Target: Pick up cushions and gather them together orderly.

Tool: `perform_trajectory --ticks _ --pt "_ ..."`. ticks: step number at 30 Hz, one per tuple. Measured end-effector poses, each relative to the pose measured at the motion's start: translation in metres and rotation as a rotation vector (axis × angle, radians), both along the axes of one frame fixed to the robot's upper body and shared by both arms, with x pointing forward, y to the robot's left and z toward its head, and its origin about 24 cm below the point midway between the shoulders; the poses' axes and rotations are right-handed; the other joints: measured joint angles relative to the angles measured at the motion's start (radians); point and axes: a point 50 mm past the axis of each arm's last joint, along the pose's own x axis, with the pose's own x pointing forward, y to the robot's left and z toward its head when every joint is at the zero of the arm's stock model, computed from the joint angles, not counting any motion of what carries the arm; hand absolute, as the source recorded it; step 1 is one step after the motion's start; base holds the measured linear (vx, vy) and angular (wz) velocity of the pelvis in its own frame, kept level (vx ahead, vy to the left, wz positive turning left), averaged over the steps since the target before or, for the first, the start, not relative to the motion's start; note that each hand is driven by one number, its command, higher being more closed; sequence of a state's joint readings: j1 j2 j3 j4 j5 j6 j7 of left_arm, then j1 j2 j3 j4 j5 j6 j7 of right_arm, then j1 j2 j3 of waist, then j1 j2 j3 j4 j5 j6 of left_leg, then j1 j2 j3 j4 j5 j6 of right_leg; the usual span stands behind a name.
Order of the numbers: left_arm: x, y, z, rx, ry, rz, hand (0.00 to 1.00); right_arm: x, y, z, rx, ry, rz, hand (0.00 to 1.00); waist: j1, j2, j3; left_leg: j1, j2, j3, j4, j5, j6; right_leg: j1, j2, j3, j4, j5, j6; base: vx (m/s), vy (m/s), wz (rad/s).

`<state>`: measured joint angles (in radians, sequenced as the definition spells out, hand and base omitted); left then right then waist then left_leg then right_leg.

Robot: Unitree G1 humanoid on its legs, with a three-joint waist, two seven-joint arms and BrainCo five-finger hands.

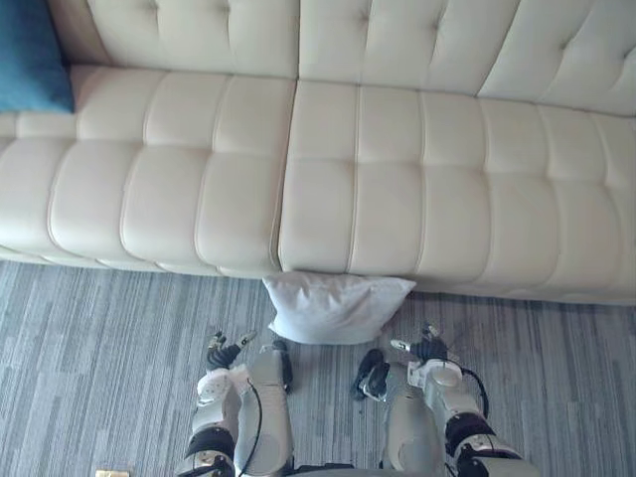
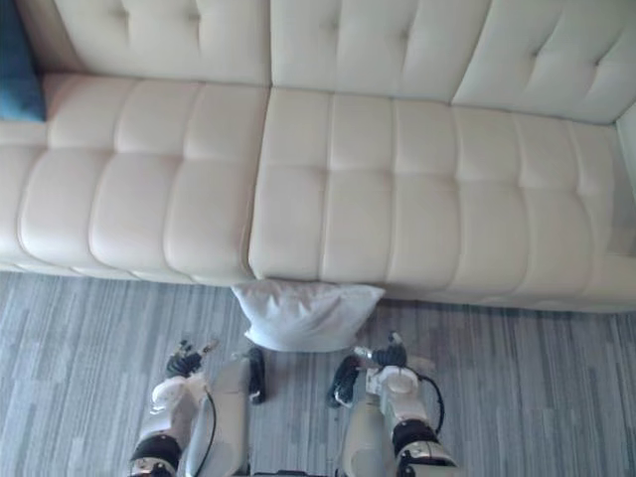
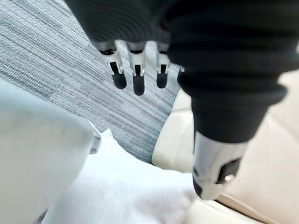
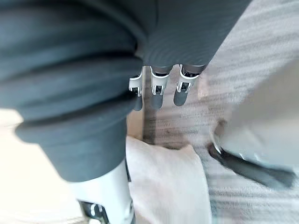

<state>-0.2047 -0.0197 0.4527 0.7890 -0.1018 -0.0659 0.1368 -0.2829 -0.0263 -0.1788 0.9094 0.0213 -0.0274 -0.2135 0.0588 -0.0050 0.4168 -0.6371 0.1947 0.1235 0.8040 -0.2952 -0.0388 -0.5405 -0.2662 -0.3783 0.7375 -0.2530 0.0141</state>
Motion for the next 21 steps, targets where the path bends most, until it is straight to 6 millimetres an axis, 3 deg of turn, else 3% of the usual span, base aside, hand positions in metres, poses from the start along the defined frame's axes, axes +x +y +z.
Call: perform_trajectory --ticks 5,8,11,12,13,16,17,21 --pt "0.028 0.004 0.024 0.009 -0.095 0.03 0.0 0.021 -0.007 0.024 0.008 -0.107 -0.07 0.0 -0.002 -0.002 0.027 -0.155 0.0 -0.04 0.109 -0.015 0.0 -0.131 -0.03 -0.01 0.131 -0.045 -0.016 -0.09 -0.001 0.15" --pt "0.05 0.006 0.05 0.033 -0.198 0.02 0.0 0.041 -0.016 0.051 0.031 -0.229 -0.147 0.0 -0.003 -0.005 0.041 -0.266 0.002 -0.063 0.172 -0.02 -0.004 -0.235 -0.04 -0.008 0.206 -0.065 -0.029 -0.08 -0.026 0.1" --pt "0.076 0.007 0.088 0.093 -0.336 -0.024 0.0 0.06 -0.024 0.086 0.03 -0.369 -0.185 0.0 -0.01 -0.002 0.064 -0.38 0.002 -0.087 0.223 -0.016 -0.006 -0.34 -0.045 0.01 0.277 -0.07 -0.031 -0.06 -0.054 0.17" --pt "0.077 0.007 0.09 0.095 -0.341 -0.024 0.0 0.061 -0.024 0.086 0.029 -0.372 -0.186 0.0 -0.01 -0.002 0.065 -0.383 0.003 -0.087 0.223 -0.015 -0.006 -0.342 -0.045 0.011 0.278 -0.07 -0.03 -0.06 -0.079 0.25" --pt "0.088 0.007 0.109 0.121 -0.405 -0.043 0.0 0.068 -0.025 0.099 0.023 -0.417 -0.186 0.0 -0.012 -0.005 0.079 -0.418 0.005 -0.089 0.233 -0.007 -0.005 -0.375 -0.044 0.019 0.296 -0.071 -0.03 -0.04 -0.055 0.15" --pt "0.097 0.004 0.128 0.152 -0.468 -0.07 0.0 0.076 -0.022 0.116 0.03 -0.482 -0.179 0.0 -0.011 -0.005 0.085 -0.461 0.01 -0.089 0.24 -0.002 -0.002 -0.42 -0.037 0.037 0.305 -0.071 -0.03 -0.06 -0.061 0.04" --pt "0.104 0.002 0.142 0.159 -0.514 -0.075 0.0 0.085 -0.016 0.13 0.035 -0.53 -0.16 0.0 -0.011 -0.007 0.093 -0.484 0.014 -0.081 0.242 0.004 -0.001 -0.448 -0.029 0.054 0.304 -0.071 -0.03 -0.04 -0.037 -0.09" --pt "0.118 -0.011 0.164 0.166 -0.579 -0.121 0.0 0.097 -0.002 0.149 0.036 -0.583 -0.107 0.0 -0.012 -0.007 0.095 -0.524 0.015 -0.077 0.241 0.013 0.004 -0.488 -0.027 0.059 0.301 -0.07 -0.029 -0.04 -0.027 -0.04"
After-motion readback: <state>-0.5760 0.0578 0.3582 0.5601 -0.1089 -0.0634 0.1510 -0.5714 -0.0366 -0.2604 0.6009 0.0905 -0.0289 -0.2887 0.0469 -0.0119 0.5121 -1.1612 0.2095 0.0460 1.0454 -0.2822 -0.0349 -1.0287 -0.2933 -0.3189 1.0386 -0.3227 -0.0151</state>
